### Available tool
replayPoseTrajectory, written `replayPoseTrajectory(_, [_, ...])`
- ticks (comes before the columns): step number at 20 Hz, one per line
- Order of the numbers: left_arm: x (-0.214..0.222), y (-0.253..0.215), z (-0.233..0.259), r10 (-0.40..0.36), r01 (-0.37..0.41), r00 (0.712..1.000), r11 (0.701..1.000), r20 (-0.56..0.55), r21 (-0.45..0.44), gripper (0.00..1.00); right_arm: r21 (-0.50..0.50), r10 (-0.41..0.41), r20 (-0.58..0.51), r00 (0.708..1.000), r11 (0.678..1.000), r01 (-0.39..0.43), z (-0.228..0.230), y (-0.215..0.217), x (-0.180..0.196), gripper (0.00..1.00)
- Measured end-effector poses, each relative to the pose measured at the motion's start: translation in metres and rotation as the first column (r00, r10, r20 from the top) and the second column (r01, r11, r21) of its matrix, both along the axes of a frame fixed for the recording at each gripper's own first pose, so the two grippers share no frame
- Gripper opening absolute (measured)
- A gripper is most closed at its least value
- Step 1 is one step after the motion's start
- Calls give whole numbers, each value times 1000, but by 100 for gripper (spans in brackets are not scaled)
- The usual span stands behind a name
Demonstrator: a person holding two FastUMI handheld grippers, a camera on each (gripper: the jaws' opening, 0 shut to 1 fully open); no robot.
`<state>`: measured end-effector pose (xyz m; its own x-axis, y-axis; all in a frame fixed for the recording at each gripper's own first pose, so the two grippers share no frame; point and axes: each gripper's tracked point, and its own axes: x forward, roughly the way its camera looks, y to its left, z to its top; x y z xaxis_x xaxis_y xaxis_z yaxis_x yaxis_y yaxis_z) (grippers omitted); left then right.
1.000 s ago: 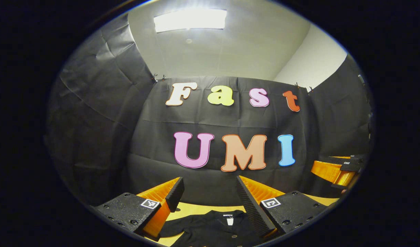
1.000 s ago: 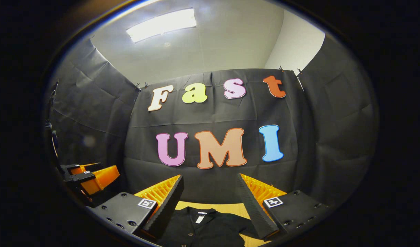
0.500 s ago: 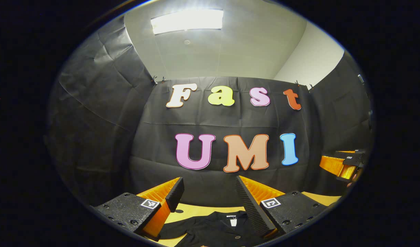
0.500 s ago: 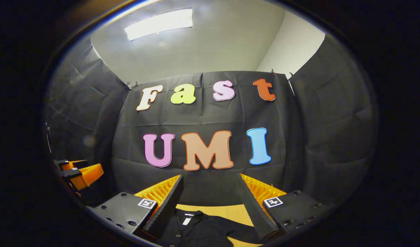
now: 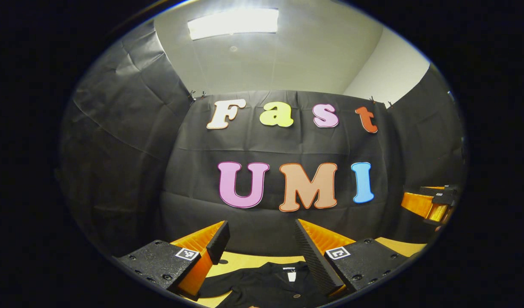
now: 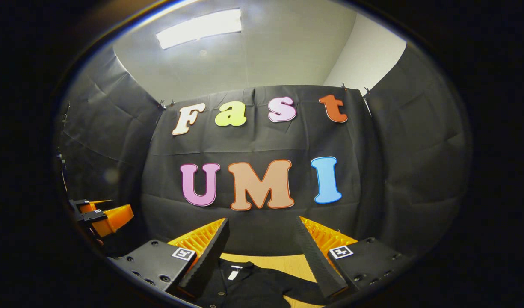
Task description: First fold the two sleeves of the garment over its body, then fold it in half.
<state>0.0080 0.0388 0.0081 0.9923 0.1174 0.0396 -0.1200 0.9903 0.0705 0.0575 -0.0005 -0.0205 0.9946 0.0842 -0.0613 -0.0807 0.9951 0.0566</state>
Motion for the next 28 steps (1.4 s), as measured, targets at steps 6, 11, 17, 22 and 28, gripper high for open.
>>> replayPoseTrajectory(6, [5, -6, -6, -13, 14, 1000, 1000, -26, 11, 92, -12, -57, -23, 998, 998, 57, -12, -36, 11, 97])
replayPoseTrajectory(11, [6, -12, -7, -18, 18, 999, 1000, -31, 1, 92, -63, -143, -58, 988, 988, 139, -26, -93, 21, 98])
replayPoseTrajectory(17, [2, -18, 3, -7, 7, 1000, 1000, -19, 25, 92, -103, -219, -221, 950, 974, 200, -88, -164, 29, 96])
replayPoseTrajectory(22, [-2, -21, 0, 13, -12, 1000, 1000, -26, 24, 92, -188, -233, -394, 889, 967, 170, -160, -212, 21, 98])
replayPoseTrajectory(28, [1, -38, -8, 16, -15, 999, 1000, -43, 28, 92, -236, -223, -520, 825, 965, 113, -222, -253, 2, 98])
